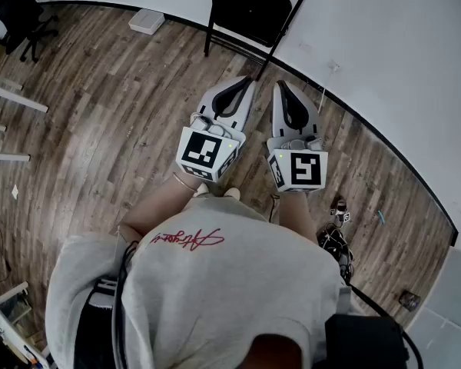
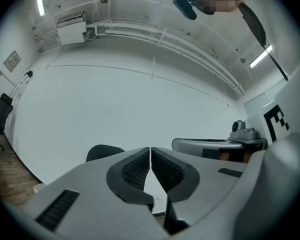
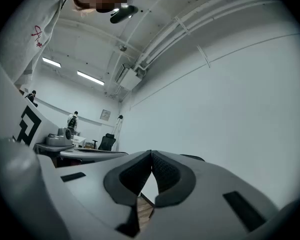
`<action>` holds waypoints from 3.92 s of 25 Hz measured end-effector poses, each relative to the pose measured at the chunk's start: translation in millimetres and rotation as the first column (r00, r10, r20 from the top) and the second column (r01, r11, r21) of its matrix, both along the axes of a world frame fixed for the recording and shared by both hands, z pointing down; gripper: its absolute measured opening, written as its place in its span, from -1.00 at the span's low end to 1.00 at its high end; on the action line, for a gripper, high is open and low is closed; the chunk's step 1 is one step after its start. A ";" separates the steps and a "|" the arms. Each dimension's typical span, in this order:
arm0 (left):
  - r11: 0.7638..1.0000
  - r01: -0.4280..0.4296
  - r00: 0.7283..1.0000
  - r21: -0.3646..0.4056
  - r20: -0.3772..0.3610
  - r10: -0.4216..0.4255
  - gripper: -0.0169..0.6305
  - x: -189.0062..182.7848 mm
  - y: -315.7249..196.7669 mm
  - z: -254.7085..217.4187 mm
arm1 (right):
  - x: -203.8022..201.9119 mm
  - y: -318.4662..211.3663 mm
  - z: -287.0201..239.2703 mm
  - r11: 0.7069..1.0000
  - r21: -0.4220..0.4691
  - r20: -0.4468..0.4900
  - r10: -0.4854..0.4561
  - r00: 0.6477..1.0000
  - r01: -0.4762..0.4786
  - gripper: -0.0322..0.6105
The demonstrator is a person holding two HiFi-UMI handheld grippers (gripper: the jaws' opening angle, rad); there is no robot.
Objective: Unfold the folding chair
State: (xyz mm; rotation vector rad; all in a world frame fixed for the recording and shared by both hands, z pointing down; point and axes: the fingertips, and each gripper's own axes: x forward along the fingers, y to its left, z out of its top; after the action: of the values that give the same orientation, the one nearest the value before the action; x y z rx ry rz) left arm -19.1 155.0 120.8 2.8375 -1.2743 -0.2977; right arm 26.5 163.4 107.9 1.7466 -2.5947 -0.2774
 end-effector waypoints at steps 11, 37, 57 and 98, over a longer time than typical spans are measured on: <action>1.000 -0.010 1.000 -0.002 0.003 0.010 -0.88 -2.7 -1.6 0.5 | -7.2 -0.1 1.2 1.000 -0.006 -0.013 -0.003 1.000 0.003 -0.85; 0.999 0.023 0.999 -0.047 0.036 -0.021 -0.88 53.4 -62.3 39.8 | 61.2 -67.0 43.7 0.998 -0.068 0.033 0.010 0.999 -0.008 -0.84; 0.986 -0.143 0.961 -0.090 0.225 0.160 -0.86 177.2 -454.4 104.6 | 190.9 -464.4 127.7 0.958 -0.250 -0.072 0.123 0.990 -0.138 -0.83; 0.729 -0.526 -0.216 -0.438 0.898 0.383 -0.50 234.9 -600.6 361.6 | 247.4 -636.5 309.6 0.782 -0.565 -0.091 0.260 0.961 -0.264 -0.62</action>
State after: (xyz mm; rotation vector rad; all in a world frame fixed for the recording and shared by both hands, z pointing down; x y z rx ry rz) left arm 215.8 -445.6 482.4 3.0393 0.2936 2.1354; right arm 273.8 -473.2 417.5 1.8029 -2.0573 0.4578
